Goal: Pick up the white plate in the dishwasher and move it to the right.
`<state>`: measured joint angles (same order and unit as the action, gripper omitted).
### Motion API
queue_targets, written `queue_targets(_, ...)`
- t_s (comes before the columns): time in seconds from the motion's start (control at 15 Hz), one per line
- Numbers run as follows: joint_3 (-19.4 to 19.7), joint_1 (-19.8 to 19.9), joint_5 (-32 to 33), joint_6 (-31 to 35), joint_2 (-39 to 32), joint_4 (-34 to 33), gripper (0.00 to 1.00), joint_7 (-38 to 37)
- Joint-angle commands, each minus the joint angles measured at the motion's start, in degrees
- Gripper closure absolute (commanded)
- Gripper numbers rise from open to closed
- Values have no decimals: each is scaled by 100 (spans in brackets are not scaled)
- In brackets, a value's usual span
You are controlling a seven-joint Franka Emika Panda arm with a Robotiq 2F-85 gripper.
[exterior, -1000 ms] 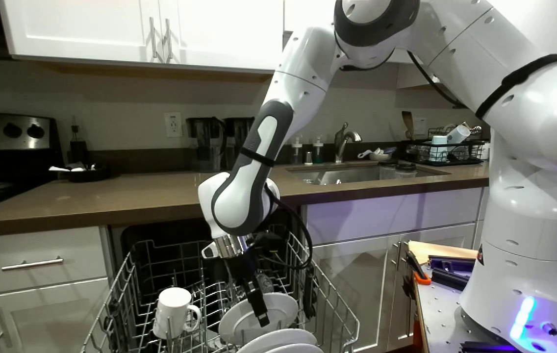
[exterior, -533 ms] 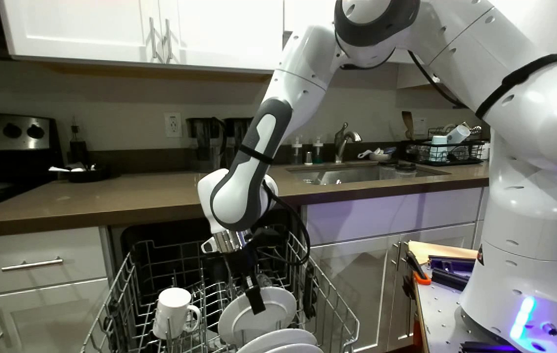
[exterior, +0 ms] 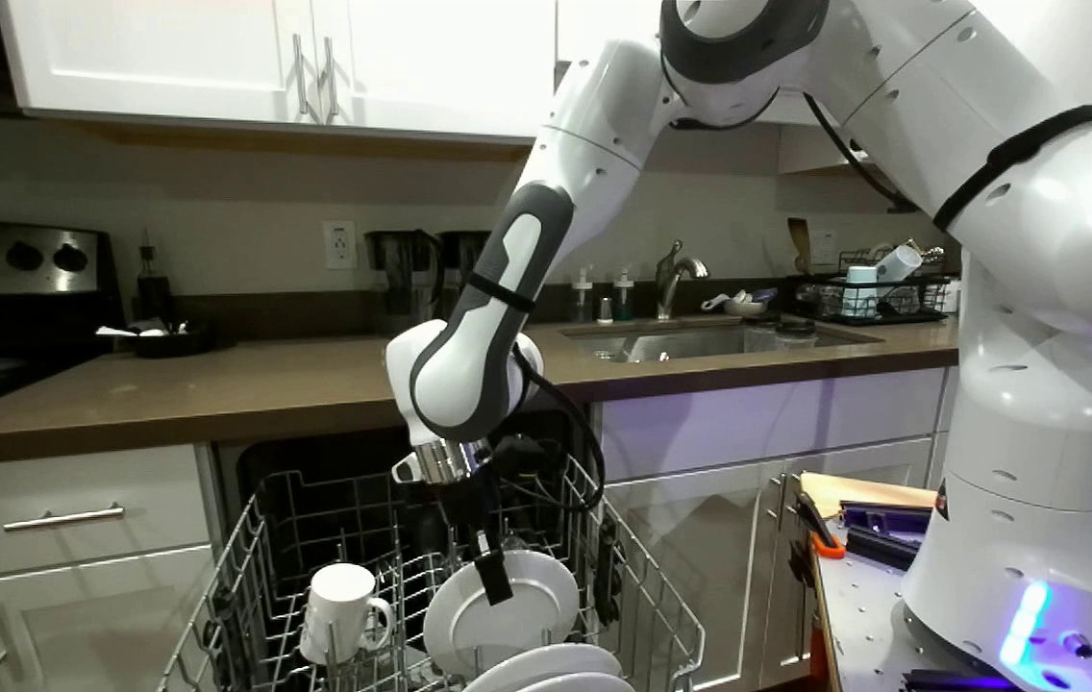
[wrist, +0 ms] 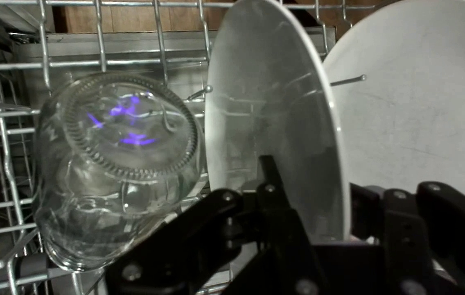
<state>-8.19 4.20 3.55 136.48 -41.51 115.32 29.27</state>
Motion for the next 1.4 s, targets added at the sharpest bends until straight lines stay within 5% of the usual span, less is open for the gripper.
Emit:
queue_targets(0.0,-82,-48,-6,-191,353,173,92,-160)
queue_targets(1.33,114,-720,455,-667,1505,382,94,-761)
